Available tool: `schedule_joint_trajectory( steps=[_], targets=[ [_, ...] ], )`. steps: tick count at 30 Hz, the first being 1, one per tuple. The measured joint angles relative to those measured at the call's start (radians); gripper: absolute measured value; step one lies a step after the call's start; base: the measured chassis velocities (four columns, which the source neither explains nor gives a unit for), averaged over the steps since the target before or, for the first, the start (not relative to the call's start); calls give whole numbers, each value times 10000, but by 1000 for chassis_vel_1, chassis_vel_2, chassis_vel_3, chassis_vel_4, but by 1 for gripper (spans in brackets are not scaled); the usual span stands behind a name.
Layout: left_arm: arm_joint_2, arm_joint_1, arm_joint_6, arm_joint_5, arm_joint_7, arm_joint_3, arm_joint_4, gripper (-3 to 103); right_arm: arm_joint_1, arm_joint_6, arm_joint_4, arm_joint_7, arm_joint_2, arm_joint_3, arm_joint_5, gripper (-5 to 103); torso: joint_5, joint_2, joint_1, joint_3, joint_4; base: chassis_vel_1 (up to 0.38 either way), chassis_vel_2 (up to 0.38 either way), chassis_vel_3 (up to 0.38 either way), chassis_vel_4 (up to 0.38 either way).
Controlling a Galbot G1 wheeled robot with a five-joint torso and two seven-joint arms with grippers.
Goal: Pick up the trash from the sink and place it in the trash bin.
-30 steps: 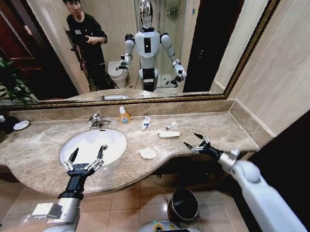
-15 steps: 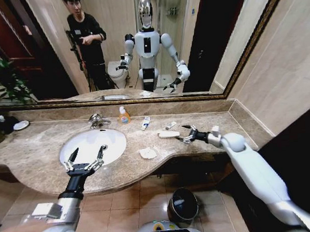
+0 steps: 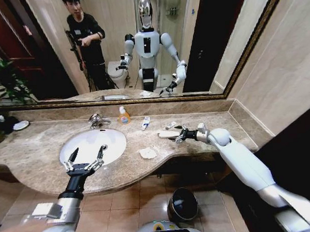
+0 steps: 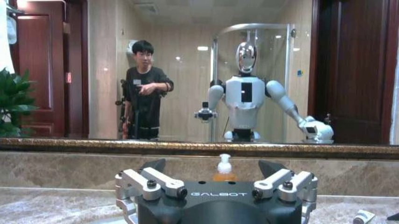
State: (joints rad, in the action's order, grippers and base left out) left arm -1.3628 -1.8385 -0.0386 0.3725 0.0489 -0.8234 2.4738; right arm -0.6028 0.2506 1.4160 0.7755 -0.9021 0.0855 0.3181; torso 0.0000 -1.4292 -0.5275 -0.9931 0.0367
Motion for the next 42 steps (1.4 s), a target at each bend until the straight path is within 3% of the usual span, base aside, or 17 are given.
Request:
schedule_joint_trajectory(
  steps=[8, 9, 11, 12, 13, 14, 16, 17, 20, 26, 29, 32, 34, 37, 39, 41, 42],
  targets=[
    [0, 0, 0, 0, 0, 0, 0, 100, 569, 27, -632, -48, -105, -417, 128, 82, -1, 0, 0, 0, 1, 0, 0, 0, 0],
    [0, 0, 0, 0, 0, 0, 0, 100, 594, 27, -681, -48, -93, -424, 149, 71, -2, 0, 0, 0, 1, 0, 0, 0, 0],
    [0, 0, 0, 0, 0, 0, 0, 100, 598, 25, -721, -47, -76, -424, 159, 71, -1, 0, 0, 0, 1, 0, 0, 0, 0],
    [0, 0, 0, 0, 0, 0, 0, 100, 597, 16, -767, -44, -49, -422, 172, 60, 1, 0, 0, 0, 1, 0, 0, 0, 0],
    [0, 0, 0, 0, 0, 0, 0, 100, 573, -7, -795, -40, -20, -394, 176, 60, -1, 0, 0, 0, 1, 0, 0, 0, 0],
    [0, 0, 0, 0, -1, 0, 0, 100, 541, -31, -813, -39, -2, -366, 181, 49, -1, 0, 0, 0, 1, 0, 0, 0, 0],
    [0, 0, 0, 0, 0, 0, 0, 100, 512, -50, -822, -39, 7, -339, 189, 49, -1, 0, 0, 0, 1, 0, 0, 0, 0],
    [0, 0, 0, 0, 0, 0, 0, 100, 451, -83, -830, -39, 20, -275, 204, 38, 0, 0, 0, 1, 1, 0, 0, 0, 0],
    [0, 0, 0, 0, 0, 0, 0, 100, 389, -129, -826, -64, 22, -178, 225, 38, -1, -1, 0, 1, 1, 0, 0, 0, 0],
    [0, 0, 0, 0, 0, 0, 0, 100, 131, -150, -301, -511, 89, 187, 447, 23, 3, 0, -1, 0, 1, 0, 0, 0, 0],
    [0, 0, 0, 0, 0, 0, 0, 100, -418, -160, 732, -989, 185, 1075, 678, 9, -2, 0, 0, 0, 2, 0, 0, 0, 0],
    [-1, 0, 0, 0, -3, -1, 0, 100, -911, -209, 1424, -1447, 233, 1608, 814, 9, -2, 0, -1, 0, 2, 0, 0, 0, 0],
    [1, -1, 0, 0, -2, -1, 0, 100, -2144, -324, 2824, -3086, 322, 2471, 1367, 2, -1, 0, 0, 1, -2, 0, 0, 0, 0],
    [0, 0, 0, 0, 0, 0, 0, 100, -2643, -357, 3366, -4010, 265, 2712, 1618, 1, 0, 0, 0, 1, -2, 0, 0, 0, 0],
    [0, 0, 0, 0, -2, 0, 0, 100, -3478, -450, 4202, -5919, -77, 3161, 1770, 0, 1, 0, 1, 1, -1, 0, 0, 0, 0],
    [-1, 0, 0, 0, -2, 0, 1, 100, -3722, -490, 4463, -6603, -206, 3275, 1810, 0, -1, 0, 0, 1, 1, 0, 0, 0, 0],
    [0, 0, 0, 0, -1, -1, 0, 100, -4051, -536, 4858, -7520, -411, 3443, 1911, 0, 1, 0, 0, 1, 1, 0, 0, 0, 0]
  ],
)
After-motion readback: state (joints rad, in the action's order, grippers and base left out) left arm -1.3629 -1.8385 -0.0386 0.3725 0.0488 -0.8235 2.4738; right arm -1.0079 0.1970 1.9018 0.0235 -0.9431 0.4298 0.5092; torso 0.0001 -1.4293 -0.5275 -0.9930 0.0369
